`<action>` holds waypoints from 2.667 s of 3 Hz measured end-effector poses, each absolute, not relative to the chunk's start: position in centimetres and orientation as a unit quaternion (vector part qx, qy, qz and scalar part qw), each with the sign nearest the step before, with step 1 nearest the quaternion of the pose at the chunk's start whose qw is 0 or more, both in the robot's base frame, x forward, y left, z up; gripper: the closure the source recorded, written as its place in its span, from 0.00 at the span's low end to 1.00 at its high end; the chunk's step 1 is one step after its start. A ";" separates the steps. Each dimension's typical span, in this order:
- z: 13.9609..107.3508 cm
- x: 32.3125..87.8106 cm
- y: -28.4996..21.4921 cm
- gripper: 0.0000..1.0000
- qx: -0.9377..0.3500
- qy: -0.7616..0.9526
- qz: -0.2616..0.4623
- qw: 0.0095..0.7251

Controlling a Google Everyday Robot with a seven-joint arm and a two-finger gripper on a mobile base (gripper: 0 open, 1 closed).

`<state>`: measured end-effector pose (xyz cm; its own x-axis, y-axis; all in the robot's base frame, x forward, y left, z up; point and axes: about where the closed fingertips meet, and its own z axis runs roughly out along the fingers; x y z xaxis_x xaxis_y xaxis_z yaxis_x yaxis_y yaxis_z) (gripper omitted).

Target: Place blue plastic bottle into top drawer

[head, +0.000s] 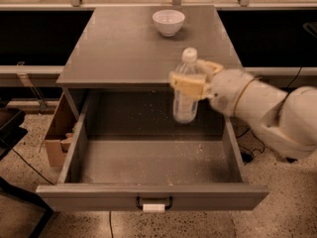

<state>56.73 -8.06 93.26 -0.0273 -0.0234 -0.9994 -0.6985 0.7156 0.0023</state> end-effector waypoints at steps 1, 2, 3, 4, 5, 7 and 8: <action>87.4 55.5 -5.3 1.00 -0.291 0.666 0.295 0.620; 82.1 56.1 -2.6 1.00 -0.329 0.640 0.322 0.615; 77.8 58.9 -2.0 1.00 -0.365 0.621 0.327 0.612; 75.3 60.7 -1.7 1.00 -0.383 0.617 0.332 0.602; 73.6 61.6 -1.8 1.00 -0.390 0.623 0.332 0.592; 73.4 61.6 -1.8 0.60 -0.391 0.623 0.331 0.591; 73.4 61.6 -1.8 0.29 -0.391 0.623 0.332 0.591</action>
Offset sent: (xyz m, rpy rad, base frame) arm -0.0010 0.0746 -0.1588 0.0038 -0.0265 0.2660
